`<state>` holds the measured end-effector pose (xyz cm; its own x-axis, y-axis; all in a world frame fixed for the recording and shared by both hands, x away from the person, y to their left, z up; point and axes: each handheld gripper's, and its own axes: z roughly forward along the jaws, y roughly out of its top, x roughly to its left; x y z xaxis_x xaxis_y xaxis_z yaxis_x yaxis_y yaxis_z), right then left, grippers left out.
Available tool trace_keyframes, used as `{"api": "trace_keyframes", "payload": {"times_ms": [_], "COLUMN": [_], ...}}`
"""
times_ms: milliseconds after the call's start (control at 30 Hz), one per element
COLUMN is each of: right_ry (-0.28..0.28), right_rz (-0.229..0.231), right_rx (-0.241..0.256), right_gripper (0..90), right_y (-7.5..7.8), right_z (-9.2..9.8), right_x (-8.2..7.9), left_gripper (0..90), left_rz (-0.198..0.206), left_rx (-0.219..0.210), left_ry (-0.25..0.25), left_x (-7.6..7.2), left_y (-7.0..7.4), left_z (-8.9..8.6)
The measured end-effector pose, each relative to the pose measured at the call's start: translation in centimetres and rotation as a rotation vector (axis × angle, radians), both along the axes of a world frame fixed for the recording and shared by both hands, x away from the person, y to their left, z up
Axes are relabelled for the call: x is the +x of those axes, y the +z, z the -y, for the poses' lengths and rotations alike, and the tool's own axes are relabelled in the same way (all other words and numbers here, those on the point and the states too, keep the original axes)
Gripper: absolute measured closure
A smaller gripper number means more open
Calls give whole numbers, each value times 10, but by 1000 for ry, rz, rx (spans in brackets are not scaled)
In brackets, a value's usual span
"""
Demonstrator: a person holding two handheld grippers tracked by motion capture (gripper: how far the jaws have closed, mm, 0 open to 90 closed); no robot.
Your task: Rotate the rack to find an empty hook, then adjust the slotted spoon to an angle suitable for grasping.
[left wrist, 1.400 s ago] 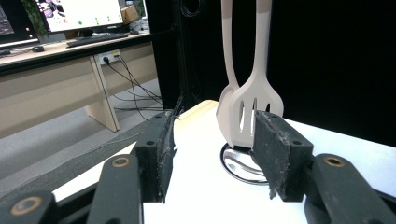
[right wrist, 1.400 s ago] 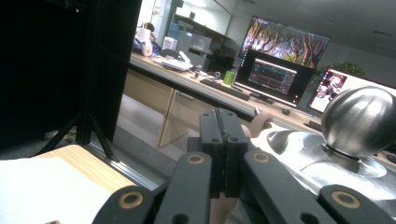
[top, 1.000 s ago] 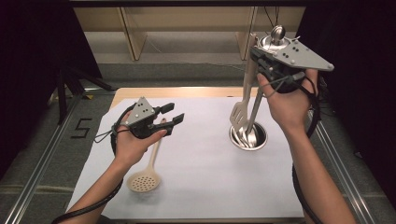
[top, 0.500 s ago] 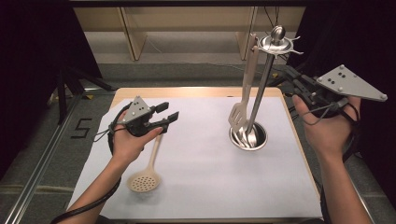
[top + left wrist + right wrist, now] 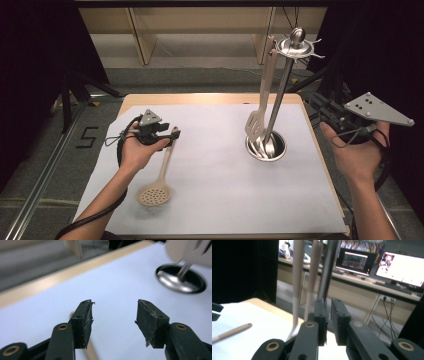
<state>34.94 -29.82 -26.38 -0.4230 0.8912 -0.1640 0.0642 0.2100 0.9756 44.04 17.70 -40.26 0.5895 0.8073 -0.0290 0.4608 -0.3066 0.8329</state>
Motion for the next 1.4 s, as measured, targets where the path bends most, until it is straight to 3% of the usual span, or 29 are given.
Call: {"api": "trace_keyframes", "payload": {"times_ms": [33, 133, 200, 367, 400, 433, 500, 533, 567, 600, 700, 867, 900, 1000, 1033, 1133, 1267, 1300, 1333, 1367, 1400], "right_ry": [-7, -15, -35, -39, -34, -33, -27, -30, -27, -24, -29, -37, -34, -39, -42, -40, -37, -42, -38, -35, -39], "right_rz": [4, -22, -17, -29, -47, -29, -51, -37, -63, -40, -69, -62, -78, -68, -88, -75, -80, -94, -90, -80, -73], "right_rx": [-15, -10, -18, -20, -12, -24, -17, -22, -4, -21, 5, -10, 5, -11, -6, -8, 6, 15, 9, -4, -3], "right_gripper": [827, 818, 813, 808, 807, 806, 802, 802, 801, 799, 796, 792, 791, 791, 792, 791, 790, 790, 790, 790, 790], "right_y": [-2, -8, -9, -12, -12, -13, -15, -15, -16, -16, -16, -16, -17, -18, -18, -18, -17, -17, -17, -17, -18], "right_z": [4, 9, 12, 17, 17, 17, 16, 16, 15, 16, 16, 22, 22, 25, 25, 26, 24, 23, 24, 24, 24], "right_x": [0, -2, -3, -1, -1, 1, 3, 5, 5, 8, 8, 8, 7, 8, 7, 7, 7, 6, 6, 7, 8], "left_gripper": [461, 447, 431, 419, 419, 415, 410, 407, 406, 402, 401, 425, 433, 432, 433, 462, 504, 510, 516, 530, 552], "left_rz": [-21, -158, -212, -326, -337, -336, -358, -362, -370, -400, -436, -480, -491, -496, -511, -538, -574, -557, -571, -575, -625], "left_rx": [8, 95, 106, 154, 152, 155, 181, 177, 168, 185, 219, 249, 264, 278, 271, 283, 277, 279, 295, 342, 340], "left_ry": [8, 20, 77, 109, 118, 134, 138, 142, 149, 147, 157, 167, 160, 155, 159, 156, 197, 210, 203, 200, 226], "left_x": [1, 4, 5, 9, 9, 8, 8, 8, 8, 9, 10, 15, 16, 18, 18, 19, 21, 21, 23, 27, 27], "left_y": [-4, -13, -23, -39, -40, -41, -42, -44, -46, -47, -53, -57, -57, -58, -60, -64, -62, -64, -63, -62, -59], "left_z": [-2, -10, -11, -19, -19, -19, -19, -18, -17, -16, -12, -5, -3, 0, 1, 1, 6, 8, 9, 9, 13]}}
